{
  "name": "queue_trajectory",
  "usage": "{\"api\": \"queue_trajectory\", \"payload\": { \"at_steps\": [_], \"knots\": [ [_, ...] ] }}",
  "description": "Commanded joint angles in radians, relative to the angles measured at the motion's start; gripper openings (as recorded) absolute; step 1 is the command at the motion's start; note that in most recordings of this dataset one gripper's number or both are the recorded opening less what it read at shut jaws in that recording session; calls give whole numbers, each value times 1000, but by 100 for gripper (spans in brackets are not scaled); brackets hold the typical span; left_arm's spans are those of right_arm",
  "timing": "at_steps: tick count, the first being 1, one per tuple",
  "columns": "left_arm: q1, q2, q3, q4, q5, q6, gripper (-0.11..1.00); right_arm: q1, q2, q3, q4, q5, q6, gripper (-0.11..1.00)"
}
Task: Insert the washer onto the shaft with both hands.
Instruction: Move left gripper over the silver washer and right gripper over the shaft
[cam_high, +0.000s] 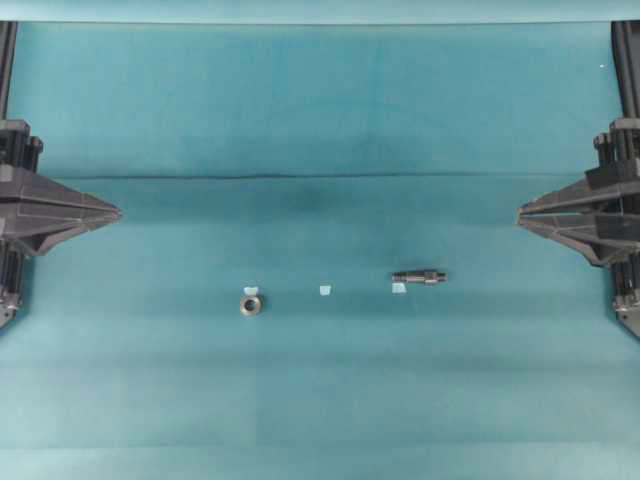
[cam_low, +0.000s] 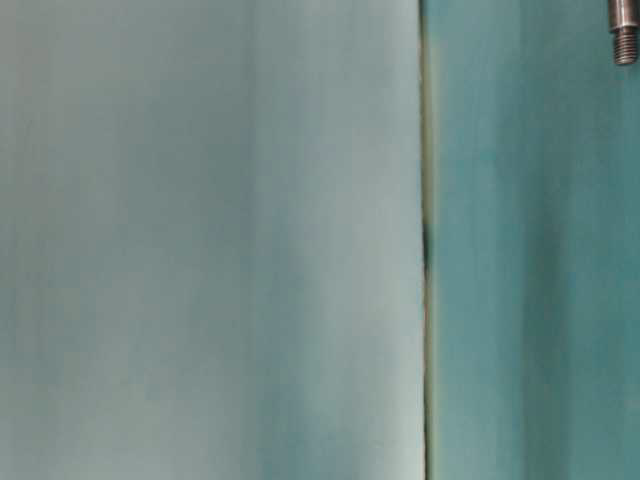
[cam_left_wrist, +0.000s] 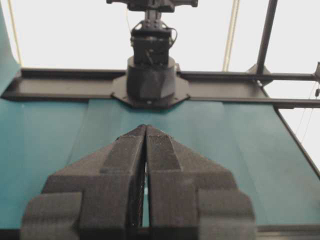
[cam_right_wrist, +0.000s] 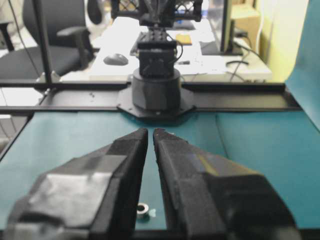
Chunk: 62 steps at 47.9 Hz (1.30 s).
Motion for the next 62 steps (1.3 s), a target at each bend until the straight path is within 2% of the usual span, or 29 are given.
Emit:
{"api": "queue_trajectory", "payload": {
  "at_steps": [1,4,11,20,26,33,43,53,62],
  "knots": [
    [-3,51,-26,9,-2,-25,2,-12,11,3,3,0,-5,0],
    [-2,77,-38,9,-2,-31,2,-14,11,14,21,14,0,2],
    [-3,107,-84,11,-2,-31,2,-35,8,9,29,38,5,-8],
    [-3,130,-117,11,26,-38,2,-46,12,-5,41,117,9,-10],
    [-8,169,-161,11,104,-72,2,-48,35,-31,61,218,9,-10],
    [-14,229,-196,11,215,-109,2,-51,83,-69,64,314,46,-10],
    [-20,314,-229,11,258,-170,2,-51,163,-103,64,405,89,-10],
    [-20,419,-290,11,417,-172,2,-51,270,-152,64,483,103,-10],
    [-21,531,-373,15,511,-166,2,-49,376,-201,61,566,103,-10]
  ]
}}
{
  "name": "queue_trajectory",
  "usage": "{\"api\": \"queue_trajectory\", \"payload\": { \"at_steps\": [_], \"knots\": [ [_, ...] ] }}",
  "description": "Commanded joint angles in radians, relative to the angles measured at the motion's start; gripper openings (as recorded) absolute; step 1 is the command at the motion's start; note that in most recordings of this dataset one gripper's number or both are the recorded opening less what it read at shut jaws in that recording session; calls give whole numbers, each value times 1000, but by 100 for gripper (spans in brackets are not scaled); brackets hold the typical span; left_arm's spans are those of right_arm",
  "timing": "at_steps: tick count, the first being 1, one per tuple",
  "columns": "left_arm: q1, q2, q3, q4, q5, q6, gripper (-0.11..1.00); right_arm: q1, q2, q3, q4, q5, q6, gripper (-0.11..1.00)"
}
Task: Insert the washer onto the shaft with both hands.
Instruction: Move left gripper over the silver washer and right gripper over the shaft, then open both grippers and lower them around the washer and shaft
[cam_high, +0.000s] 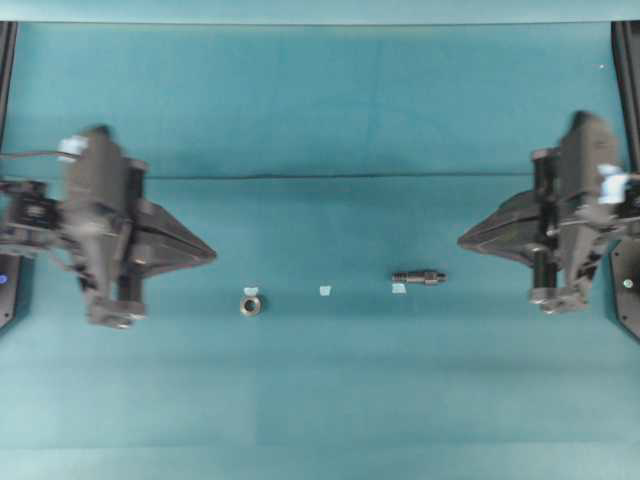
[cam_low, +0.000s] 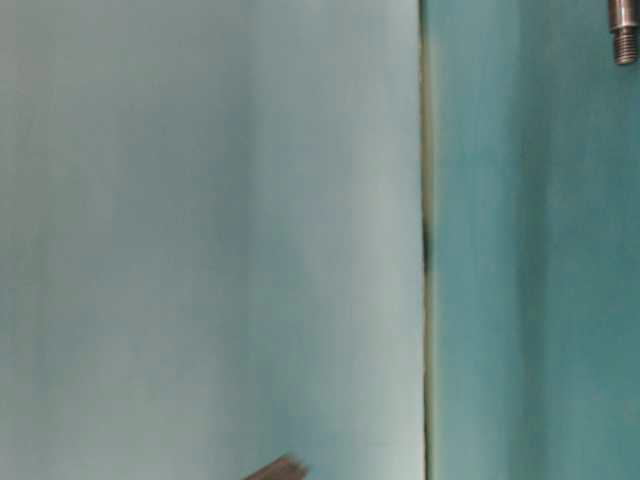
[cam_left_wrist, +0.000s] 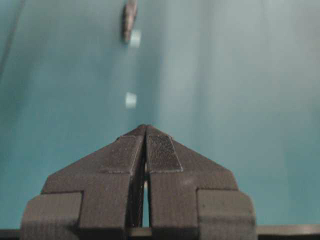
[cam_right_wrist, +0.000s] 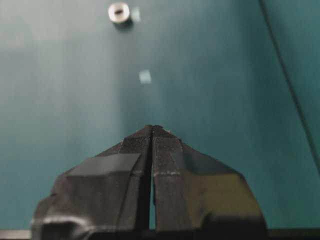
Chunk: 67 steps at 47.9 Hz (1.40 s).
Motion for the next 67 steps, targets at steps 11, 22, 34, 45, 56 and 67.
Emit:
{"api": "queue_trajectory", "payload": {
  "at_steps": [11,22,34,45,56,67],
  "knots": [
    [-3,155,-147,8,196,8,2,-3,144,-104,-8,121,0,-10],
    [-29,265,-186,8,238,8,2,3,249,-155,-37,232,2,-10],
    [-60,331,-192,12,238,46,2,6,319,-192,-37,244,-2,-10],
    [-51,344,-189,12,235,126,2,9,350,-196,-37,242,2,-10],
    [-43,348,-183,12,215,110,2,9,351,-195,-37,232,6,-10],
    [-32,354,-178,12,212,54,3,9,353,-189,-35,232,6,-7]
  ]
}}
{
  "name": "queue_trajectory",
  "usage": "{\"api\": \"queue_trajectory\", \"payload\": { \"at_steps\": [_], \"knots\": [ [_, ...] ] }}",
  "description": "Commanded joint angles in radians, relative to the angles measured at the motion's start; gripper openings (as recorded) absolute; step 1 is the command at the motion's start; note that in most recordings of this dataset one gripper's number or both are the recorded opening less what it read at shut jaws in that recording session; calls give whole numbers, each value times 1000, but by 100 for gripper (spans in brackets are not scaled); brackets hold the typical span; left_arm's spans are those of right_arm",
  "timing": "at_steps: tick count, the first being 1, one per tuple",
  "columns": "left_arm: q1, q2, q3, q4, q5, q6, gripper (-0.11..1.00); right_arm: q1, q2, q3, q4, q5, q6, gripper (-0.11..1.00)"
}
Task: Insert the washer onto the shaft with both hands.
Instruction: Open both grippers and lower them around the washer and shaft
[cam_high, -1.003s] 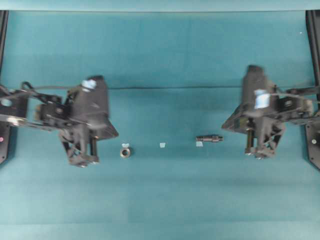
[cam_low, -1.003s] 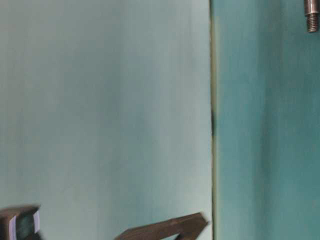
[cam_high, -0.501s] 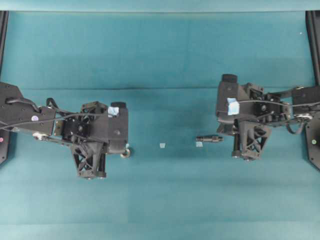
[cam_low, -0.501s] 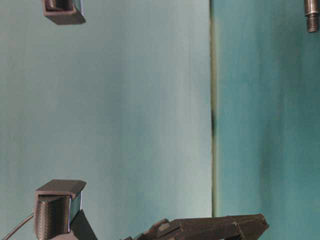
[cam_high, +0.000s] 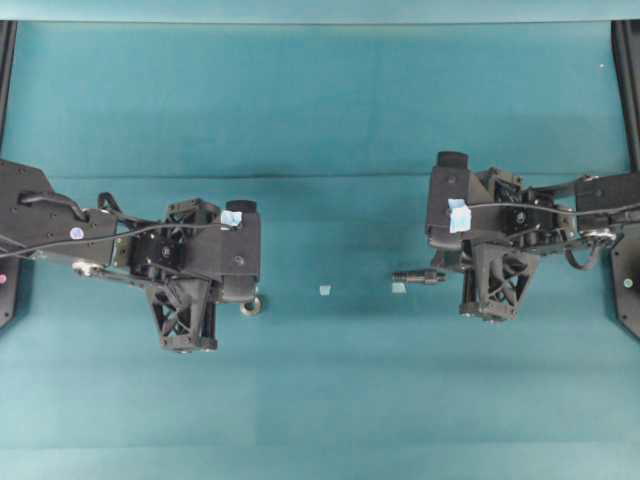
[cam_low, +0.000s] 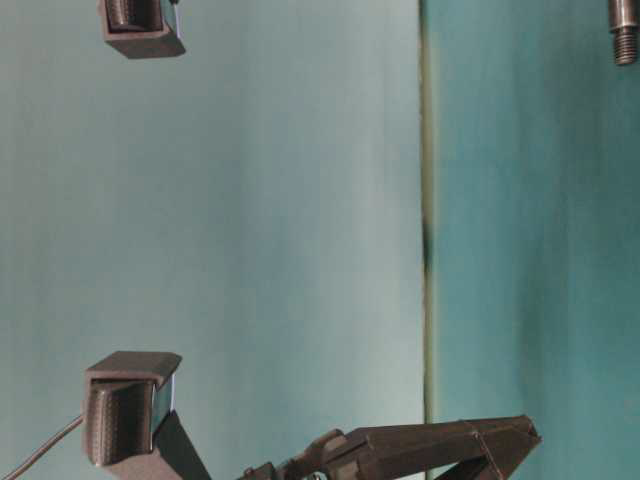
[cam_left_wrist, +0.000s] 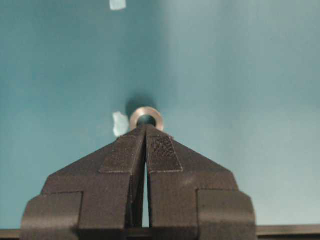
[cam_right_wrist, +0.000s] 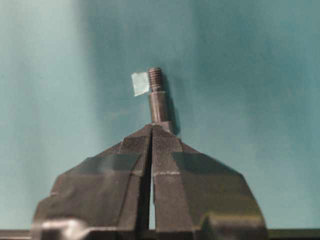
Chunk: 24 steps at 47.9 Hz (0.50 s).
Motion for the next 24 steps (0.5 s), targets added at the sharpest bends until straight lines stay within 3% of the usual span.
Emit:
{"api": "queue_trajectory", "payload": {
  "at_steps": [1,5,9,15,18,24],
  "knots": [
    [8,-3,-3,5,-8,-15,3,3,-3,-8,0,-6,6,-6],
    [9,-5,5,5,-8,-29,14,3,0,-5,0,-6,5,0],
    [5,-3,8,5,-8,-20,36,3,5,-5,0,-5,3,12],
    [5,5,9,5,-14,-3,76,6,23,-3,-6,-3,-2,46],
    [5,11,11,5,-15,2,90,8,40,-6,-17,6,-2,65],
    [12,31,8,5,-15,0,89,6,66,-12,-26,29,-5,94]
  ]
}}
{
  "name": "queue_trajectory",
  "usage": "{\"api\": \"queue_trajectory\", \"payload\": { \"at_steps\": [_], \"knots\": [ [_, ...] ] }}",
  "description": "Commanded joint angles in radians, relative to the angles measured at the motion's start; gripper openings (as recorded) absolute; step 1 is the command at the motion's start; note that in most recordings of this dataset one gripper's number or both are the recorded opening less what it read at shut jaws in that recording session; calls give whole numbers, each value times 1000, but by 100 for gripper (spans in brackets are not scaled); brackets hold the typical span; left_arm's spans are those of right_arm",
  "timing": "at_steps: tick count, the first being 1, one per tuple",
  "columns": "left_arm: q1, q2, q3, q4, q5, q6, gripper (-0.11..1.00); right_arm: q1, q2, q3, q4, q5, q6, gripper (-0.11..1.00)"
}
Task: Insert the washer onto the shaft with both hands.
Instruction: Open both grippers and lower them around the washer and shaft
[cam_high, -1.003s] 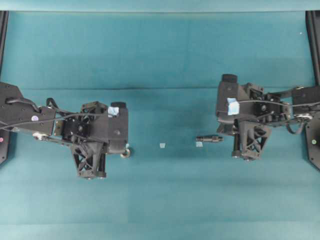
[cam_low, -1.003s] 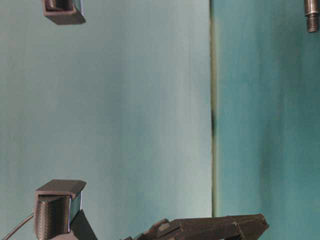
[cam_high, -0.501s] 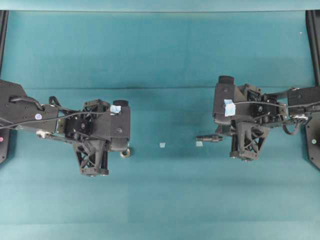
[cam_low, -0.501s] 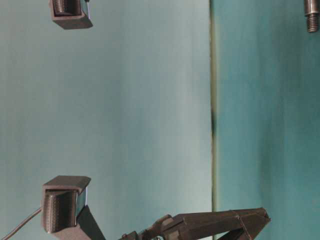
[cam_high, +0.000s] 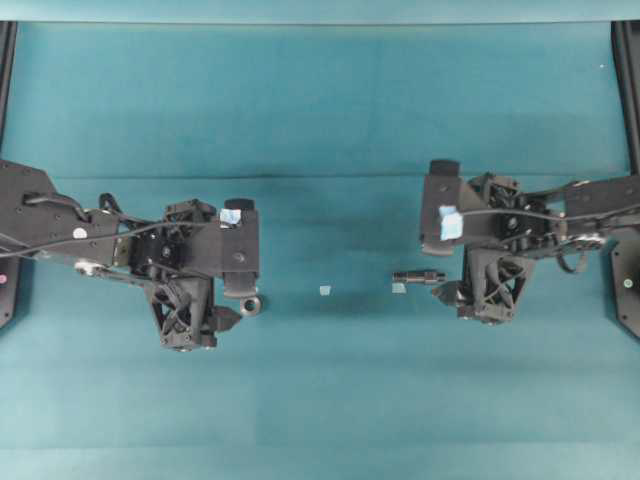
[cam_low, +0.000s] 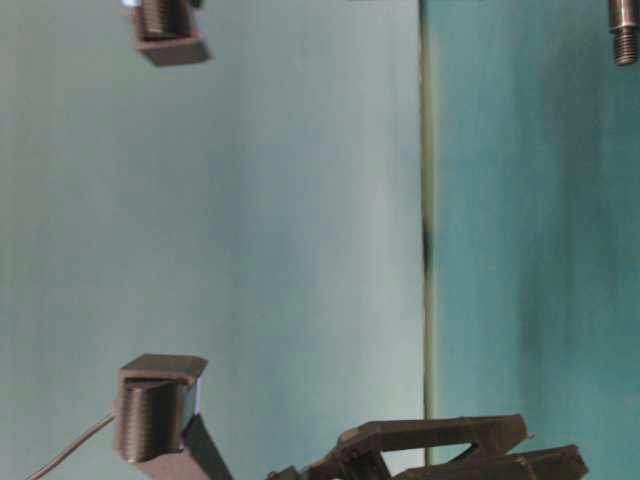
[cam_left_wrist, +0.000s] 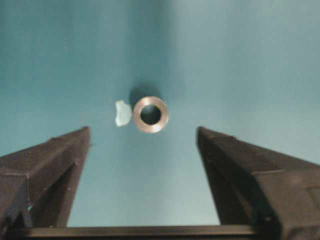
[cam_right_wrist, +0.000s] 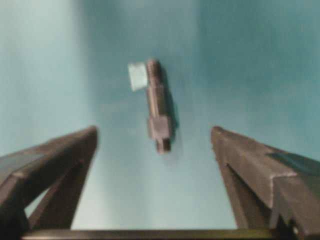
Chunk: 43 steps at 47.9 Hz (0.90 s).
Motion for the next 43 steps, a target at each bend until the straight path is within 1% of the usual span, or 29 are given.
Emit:
{"api": "queue_trajectory", "payload": {
  "at_steps": [1,4,11,17,21,24,43],
  "knots": [
    [8,8,-11,5,-6,-3,90,2,5,-15,-8,6,-3,95],
    [15,17,-17,5,-6,-8,90,3,9,-21,-8,6,-5,93],
    [29,44,-34,5,-6,-8,91,2,14,-18,-20,-2,-21,93],
    [32,69,-46,5,-6,-6,91,2,23,-17,-34,-3,-71,93],
    [32,84,-52,5,-12,-8,91,2,31,-20,-34,-5,-103,93],
    [32,98,-52,5,-21,-9,91,3,37,-23,-34,-5,-114,93],
    [6,176,-55,5,-66,-21,90,2,83,-31,-34,-31,-123,93]
  ]
}}
